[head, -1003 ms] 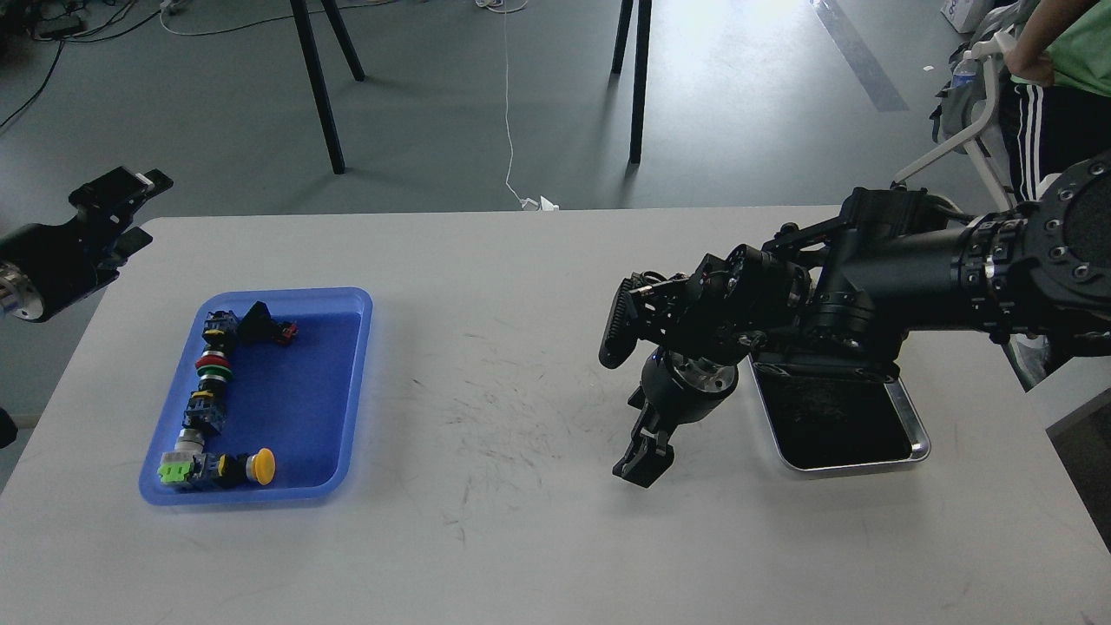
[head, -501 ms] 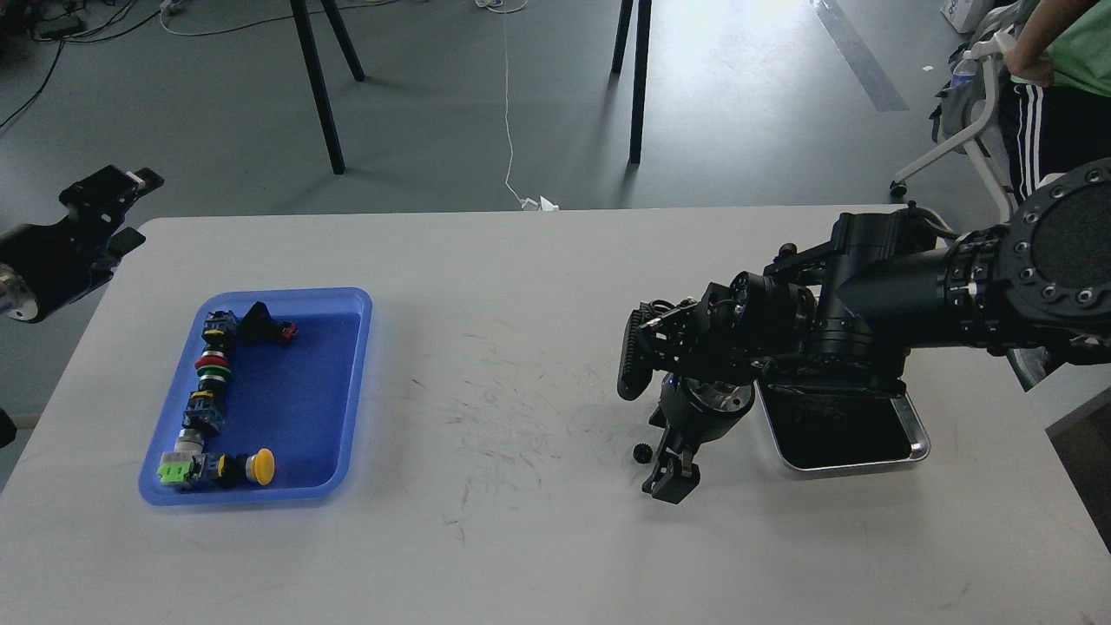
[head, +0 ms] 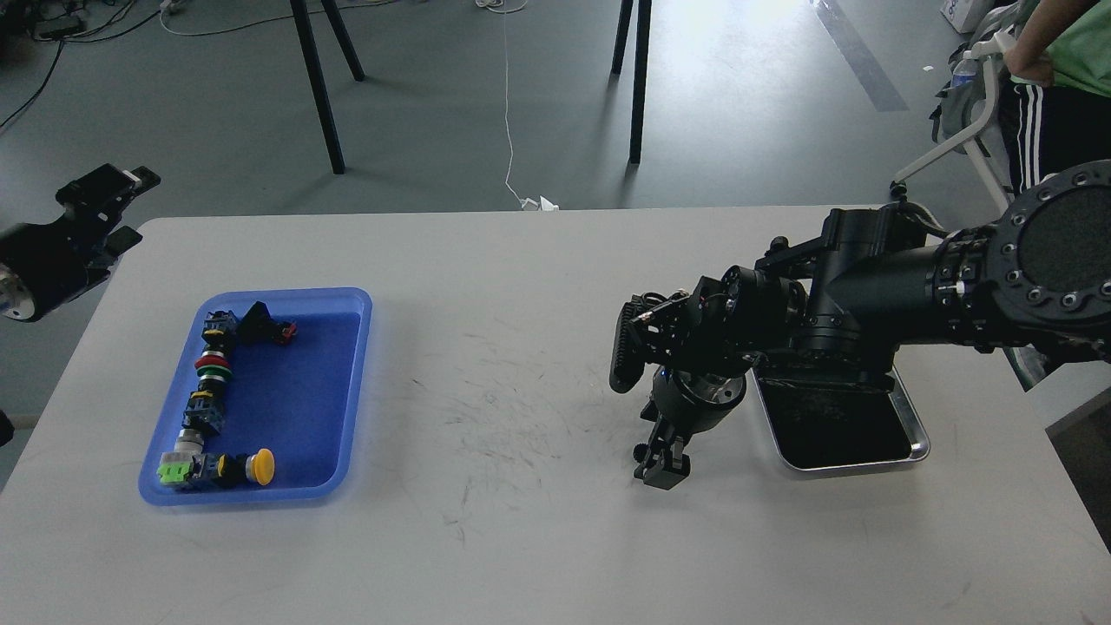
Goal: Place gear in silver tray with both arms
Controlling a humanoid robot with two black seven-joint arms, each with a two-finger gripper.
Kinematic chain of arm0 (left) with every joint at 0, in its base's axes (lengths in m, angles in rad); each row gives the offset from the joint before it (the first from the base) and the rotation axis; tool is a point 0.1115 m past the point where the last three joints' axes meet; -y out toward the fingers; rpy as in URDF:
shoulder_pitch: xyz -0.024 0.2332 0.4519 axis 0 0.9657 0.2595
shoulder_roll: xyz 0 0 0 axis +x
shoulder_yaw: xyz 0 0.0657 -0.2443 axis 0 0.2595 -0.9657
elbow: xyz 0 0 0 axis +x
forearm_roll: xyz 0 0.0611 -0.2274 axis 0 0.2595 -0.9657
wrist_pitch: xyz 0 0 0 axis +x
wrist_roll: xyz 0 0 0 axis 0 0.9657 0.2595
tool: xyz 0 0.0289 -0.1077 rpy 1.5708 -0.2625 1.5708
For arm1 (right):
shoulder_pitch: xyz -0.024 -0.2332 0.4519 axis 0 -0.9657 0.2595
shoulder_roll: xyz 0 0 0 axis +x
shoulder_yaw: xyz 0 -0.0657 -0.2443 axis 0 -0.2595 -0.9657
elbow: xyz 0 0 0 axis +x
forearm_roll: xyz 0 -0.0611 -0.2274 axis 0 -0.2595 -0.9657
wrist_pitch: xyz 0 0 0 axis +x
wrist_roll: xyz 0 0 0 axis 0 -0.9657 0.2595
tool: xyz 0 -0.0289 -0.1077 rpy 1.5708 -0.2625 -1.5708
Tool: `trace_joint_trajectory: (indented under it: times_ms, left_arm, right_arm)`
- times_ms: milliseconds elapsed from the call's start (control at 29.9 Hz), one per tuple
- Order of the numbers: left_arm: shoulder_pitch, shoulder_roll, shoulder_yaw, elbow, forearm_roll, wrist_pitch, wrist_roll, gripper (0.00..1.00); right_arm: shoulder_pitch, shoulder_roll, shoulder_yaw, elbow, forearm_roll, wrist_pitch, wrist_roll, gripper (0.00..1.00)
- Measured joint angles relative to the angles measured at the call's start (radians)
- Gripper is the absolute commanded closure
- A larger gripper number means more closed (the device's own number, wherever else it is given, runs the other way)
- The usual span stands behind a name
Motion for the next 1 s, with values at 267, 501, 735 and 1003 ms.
trace_joint_trajectory:
  times_ms: [267, 501, 735, 1003]
  left_arm:
    - [0.008, 0.003, -0.012, 0.000, 0.000, -0.003, 0.000, 0.02]
    - [0.014, 0.005, -0.016, -0.001, 0.000, -0.003, 0.000, 0.02]
    - [0.018, 0.006, -0.018, -0.001, 0.000, -0.002, 0.000, 0.02]
    - [0.021, 0.006, -0.020, -0.001, 0.000, -0.002, 0.000, 0.02]
  right_arm:
    - [0.000, 0.000, 0.001, 0.002, 0.000, 0.000, 0.000, 0.49]
    - [-0.007, 0.000, 0.001, -0.002, -0.003, 0.000, 0.000, 0.59]
    - [-0.007, 0.000, 0.001, -0.002, -0.003, 0.000, 0.000, 0.72]
    - [-0.002, 0.000, 0.001, -0.004, -0.003, 0.000, 0.000, 0.87]
